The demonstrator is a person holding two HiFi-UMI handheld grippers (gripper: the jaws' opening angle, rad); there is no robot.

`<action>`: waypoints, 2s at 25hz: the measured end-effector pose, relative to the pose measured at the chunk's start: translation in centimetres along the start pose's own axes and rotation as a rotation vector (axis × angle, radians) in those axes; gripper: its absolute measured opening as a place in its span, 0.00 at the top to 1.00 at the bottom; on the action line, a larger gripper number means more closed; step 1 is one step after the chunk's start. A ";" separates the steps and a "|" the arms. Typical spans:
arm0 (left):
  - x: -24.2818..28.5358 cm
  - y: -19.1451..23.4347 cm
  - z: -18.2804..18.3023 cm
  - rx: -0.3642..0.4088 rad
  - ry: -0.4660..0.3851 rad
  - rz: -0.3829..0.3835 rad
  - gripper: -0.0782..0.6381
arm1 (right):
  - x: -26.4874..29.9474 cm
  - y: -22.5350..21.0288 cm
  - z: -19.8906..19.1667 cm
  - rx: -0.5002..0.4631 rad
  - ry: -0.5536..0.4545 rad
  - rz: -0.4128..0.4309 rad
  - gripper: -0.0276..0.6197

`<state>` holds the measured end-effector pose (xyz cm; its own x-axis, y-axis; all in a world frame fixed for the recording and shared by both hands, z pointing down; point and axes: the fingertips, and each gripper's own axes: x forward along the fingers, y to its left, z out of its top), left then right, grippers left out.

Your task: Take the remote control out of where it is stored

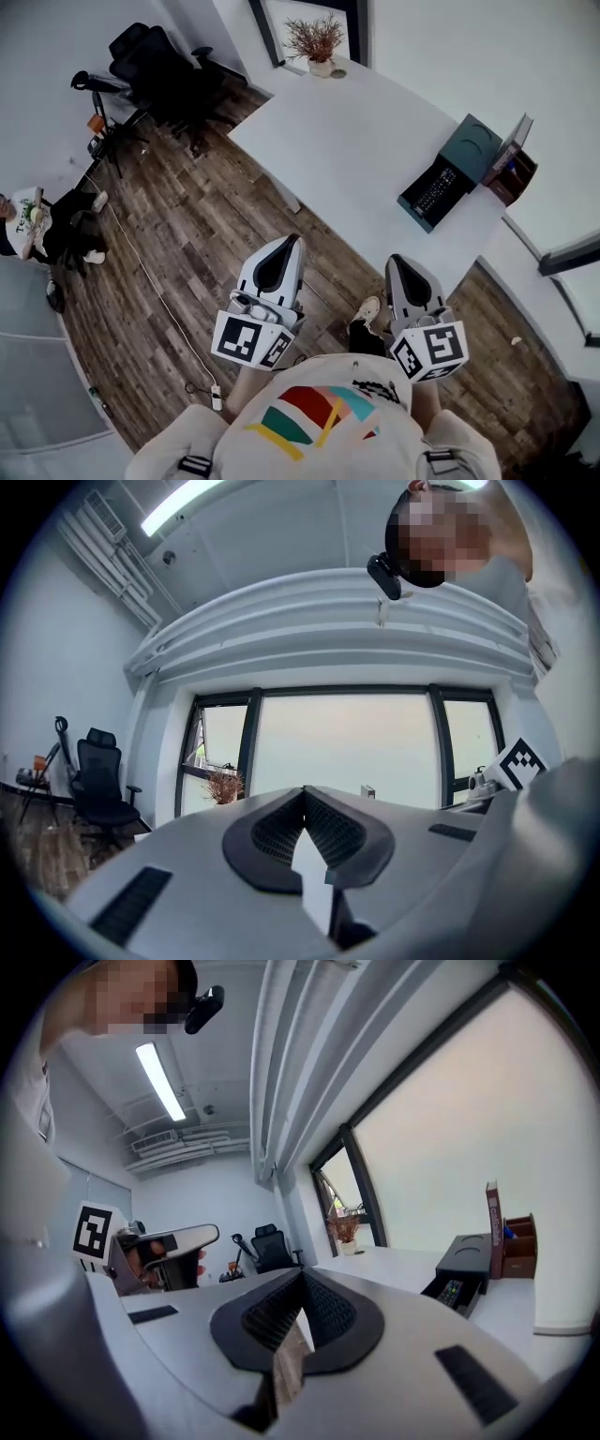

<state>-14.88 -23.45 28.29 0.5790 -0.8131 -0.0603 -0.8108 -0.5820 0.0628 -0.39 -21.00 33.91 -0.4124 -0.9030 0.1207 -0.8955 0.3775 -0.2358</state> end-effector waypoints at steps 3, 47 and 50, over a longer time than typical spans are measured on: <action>4.5 0.6 -0.6 -0.025 0.009 -0.021 0.88 | 2.0 -3.5 2.2 -0.031 -0.052 -0.046 0.97; 33.0 -16.8 -26.3 -0.064 0.912 -0.460 0.47 | -4.8 -28.4 1.1 0.167 -0.043 -0.678 0.97; 33.2 -16.4 -27.9 -0.031 0.981 -0.437 0.47 | -4.0 -28.5 0.6 0.163 -0.020 -0.661 0.97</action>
<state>20.04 -41.29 53.04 0.6461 -0.1812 0.7415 -0.5219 -0.8137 0.2559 26.87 -28.30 39.58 0.2170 -0.9375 0.2722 -0.9209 -0.2891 -0.2616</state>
